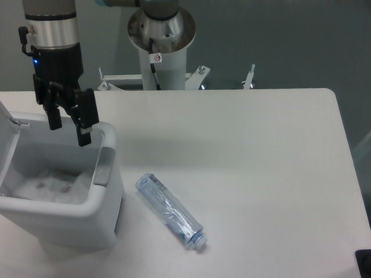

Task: Place the trash in the trash can
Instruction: 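Open the gripper to release the wrapper and lift away, then move the open gripper down over the clear water bottle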

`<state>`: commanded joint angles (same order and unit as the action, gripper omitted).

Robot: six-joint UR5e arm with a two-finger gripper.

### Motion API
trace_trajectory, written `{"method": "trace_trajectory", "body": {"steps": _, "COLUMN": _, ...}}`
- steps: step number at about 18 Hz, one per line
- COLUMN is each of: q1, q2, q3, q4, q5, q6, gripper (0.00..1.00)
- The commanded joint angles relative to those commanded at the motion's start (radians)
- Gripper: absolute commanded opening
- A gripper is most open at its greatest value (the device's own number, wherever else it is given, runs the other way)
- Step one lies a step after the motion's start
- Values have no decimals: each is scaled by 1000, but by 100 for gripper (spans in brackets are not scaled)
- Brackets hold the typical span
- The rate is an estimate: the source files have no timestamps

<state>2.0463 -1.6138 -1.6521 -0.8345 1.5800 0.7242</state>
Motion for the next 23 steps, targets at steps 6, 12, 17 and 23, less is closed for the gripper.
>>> {"method": "trace_trajectory", "body": {"steps": 6, "q1": 170, "q2": 57, "q3": 3, "q4": 3, "q5": -77, "q6": -231, "gripper": 100}}
{"method": "trace_trajectory", "body": {"steps": 12, "q1": 311, "q2": 32, "q3": -40, "q4": 0, "q5": -75, "q6": -597, "gripper": 100}}
{"method": "trace_trajectory", "body": {"steps": 17, "q1": 376, "q2": -107, "q3": -38, "q4": -8, "q5": -72, "q6": -776, "gripper": 100}}
{"method": "trace_trajectory", "body": {"steps": 23, "q1": 377, "q2": -337, "q3": 24, "q4": -27, "q5": -68, "q6": -868, "gripper": 100}}
